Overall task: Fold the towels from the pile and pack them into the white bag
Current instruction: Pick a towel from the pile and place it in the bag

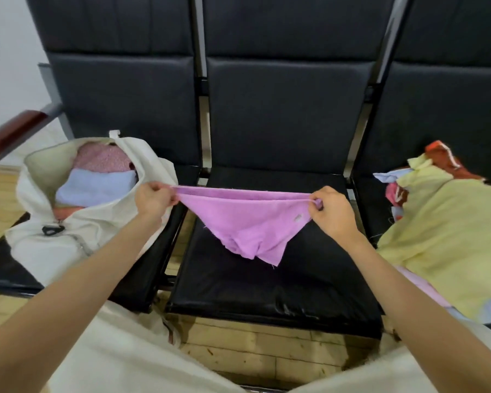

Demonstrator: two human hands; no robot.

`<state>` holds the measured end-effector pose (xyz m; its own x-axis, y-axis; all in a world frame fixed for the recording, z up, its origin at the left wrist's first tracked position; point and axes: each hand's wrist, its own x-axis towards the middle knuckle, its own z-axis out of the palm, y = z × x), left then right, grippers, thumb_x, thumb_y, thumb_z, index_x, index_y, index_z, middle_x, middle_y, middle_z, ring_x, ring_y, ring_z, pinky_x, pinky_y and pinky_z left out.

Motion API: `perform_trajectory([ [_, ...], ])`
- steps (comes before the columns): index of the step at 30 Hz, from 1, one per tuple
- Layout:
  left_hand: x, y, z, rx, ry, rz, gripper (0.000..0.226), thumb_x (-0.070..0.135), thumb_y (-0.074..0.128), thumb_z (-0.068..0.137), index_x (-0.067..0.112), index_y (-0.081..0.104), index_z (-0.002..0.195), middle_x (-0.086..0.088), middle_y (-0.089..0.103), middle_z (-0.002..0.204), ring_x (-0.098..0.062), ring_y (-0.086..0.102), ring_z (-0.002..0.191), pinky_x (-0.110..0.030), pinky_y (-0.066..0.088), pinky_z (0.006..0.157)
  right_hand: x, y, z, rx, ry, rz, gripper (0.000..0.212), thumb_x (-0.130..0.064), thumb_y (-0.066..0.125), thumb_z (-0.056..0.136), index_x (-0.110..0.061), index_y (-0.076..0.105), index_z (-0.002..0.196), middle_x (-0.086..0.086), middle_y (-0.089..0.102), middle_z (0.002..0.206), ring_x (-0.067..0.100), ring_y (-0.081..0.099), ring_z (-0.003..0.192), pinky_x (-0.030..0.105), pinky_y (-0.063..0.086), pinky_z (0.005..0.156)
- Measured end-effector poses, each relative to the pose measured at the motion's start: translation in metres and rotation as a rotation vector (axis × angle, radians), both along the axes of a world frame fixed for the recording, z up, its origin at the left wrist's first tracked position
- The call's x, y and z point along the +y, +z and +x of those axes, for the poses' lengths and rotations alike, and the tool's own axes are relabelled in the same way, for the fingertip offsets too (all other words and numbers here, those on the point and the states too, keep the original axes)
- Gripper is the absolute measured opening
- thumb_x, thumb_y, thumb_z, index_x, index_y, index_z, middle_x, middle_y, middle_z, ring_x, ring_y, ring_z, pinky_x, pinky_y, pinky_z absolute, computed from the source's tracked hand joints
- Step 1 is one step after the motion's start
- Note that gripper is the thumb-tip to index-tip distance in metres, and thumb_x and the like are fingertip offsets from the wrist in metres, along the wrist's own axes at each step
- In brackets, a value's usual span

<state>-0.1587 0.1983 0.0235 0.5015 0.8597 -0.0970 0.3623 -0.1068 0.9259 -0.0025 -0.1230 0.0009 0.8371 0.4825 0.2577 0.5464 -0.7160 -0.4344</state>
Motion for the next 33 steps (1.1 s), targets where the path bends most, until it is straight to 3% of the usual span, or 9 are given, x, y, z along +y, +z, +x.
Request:
perform_trajectory([
  [3, -0.009, 0.038, 0.005, -0.218, 0.049, 0.054, 0.013, -0.001, 0.059, 0.084, 0.009, 0.061, 0.076, -0.006, 0.061, 0.068, -0.014, 0.062, 0.060, -0.017, 0.054, 0.057, -0.009, 0.018, -0.010, -0.055, 0.009, 0.023, 0.011, -0.012, 0.060, 0.088, -0.007, 0.069, 0.093, 0.007, 0.065, 0.092, 0.016, 0.057, 0.073, 0.025, 0.043, 0.066],
  [8, -0.022, 0.088, 0.011, -0.457, 0.131, 0.147, 0.008, 0.009, 0.058, 0.074, 0.015, 0.064, 0.072, -0.003, 0.063, 0.066, -0.022, 0.065, 0.068, -0.032, 0.054, 0.069, -0.016, 0.057, -0.015, -0.133, -0.022, 0.076, 0.006, -0.016, 0.063, 0.087, -0.012, 0.066, 0.089, 0.002, 0.064, 0.083, 0.012, 0.055, 0.071, 0.025, 0.045, 0.068],
  [12, -0.032, 0.125, 0.015, -0.556, 0.159, 0.235, 0.011, 0.017, 0.059, 0.072, 0.027, 0.061, 0.068, 0.000, 0.065, 0.069, -0.015, 0.064, 0.069, -0.033, 0.055, 0.072, -0.019, 0.095, -0.018, -0.188, -0.071, 0.180, 0.003, -0.013, 0.063, 0.084, -0.010, 0.063, 0.083, 0.002, 0.062, 0.079, 0.013, 0.054, 0.068, 0.019, 0.040, 0.062],
  [17, -0.036, 0.150, 0.016, -0.507, 0.139, 0.269, 0.007, 0.011, 0.062, 0.075, 0.018, 0.065, 0.075, 0.003, 0.063, 0.069, -0.010, 0.060, 0.067, -0.029, 0.053, 0.071, -0.029, 0.124, -0.019, -0.164, -0.117, 0.241, 0.010, -0.013, 0.066, 0.083, -0.018, 0.058, 0.078, -0.005, 0.057, 0.067, 0.006, 0.053, 0.060, 0.013, 0.031, 0.054],
  [22, -0.031, 0.149, 0.006, -0.399, 0.160, 0.342, 0.005, 0.012, 0.066, 0.078, 0.010, 0.067, 0.083, 0.007, 0.059, 0.067, -0.004, 0.056, 0.064, -0.026, 0.049, 0.069, -0.035, 0.133, -0.025, -0.128, -0.061, 0.268, 0.017, -0.011, 0.066, 0.084, -0.018, 0.051, 0.087, -0.003, 0.058, 0.069, 0.009, 0.056, 0.061, 0.019, 0.041, 0.056],
  [25, -0.029, 0.142, 0.002, -0.372, 0.166, 0.365, 0.009, 0.013, 0.066, 0.077, 0.007, 0.066, 0.084, 0.004, 0.060, 0.069, -0.009, 0.056, 0.066, -0.027, 0.049, 0.070, -0.036, 0.131, -0.029, -0.216, -0.055, 0.303, 0.025, -0.011, 0.065, 0.084, -0.014, 0.062, 0.108, -0.002, 0.065, 0.079, 0.010, 0.057, 0.066, 0.016, 0.040, 0.059],
  [29, -0.019, 0.126, 0.008, -0.313, 0.071, 0.371, 0.007, 0.016, 0.065, 0.078, 0.013, 0.062, 0.083, 0.001, 0.063, 0.078, -0.024, 0.064, 0.071, -0.039, 0.055, 0.070, -0.031, 0.122, -0.024, -0.201, -0.116, 0.282, 0.015, -0.013, 0.061, 0.086, -0.014, 0.072, 0.098, -0.002, 0.069, 0.088, 0.009, 0.056, 0.073, 0.012, 0.037, 0.061],
  [31, -0.017, 0.122, 0.016, -0.242, -0.004, 0.349, 0.008, 0.014, 0.063, 0.082, 0.010, 0.062, 0.089, -0.001, 0.064, 0.076, -0.023, 0.066, 0.059, -0.040, 0.058, 0.060, -0.030, 0.117, -0.015, -0.123, -0.119, 0.307, 0.013, -0.010, 0.060, 0.087, -0.013, 0.072, 0.093, 0.000, 0.068, 0.084, 0.012, 0.062, 0.072, 0.019, 0.047, 0.062],
  [33, -0.017, 0.121, 0.029, -0.175, -0.063, 0.278, 0.012, 0.009, 0.057, 0.088, 0.002, 0.061, 0.097, -0.005, 0.064, 0.070, -0.014, 0.063, 0.044, -0.030, 0.056, 0.047, -0.027, 0.115, -0.005, -0.017, -0.130, 0.313, 0.012, -0.007, 0.059, 0.089, -0.013, 0.069, 0.088, 0.001, 0.065, 0.077, 0.012, 0.064, 0.061, 0.024, 0.055, 0.056],
])
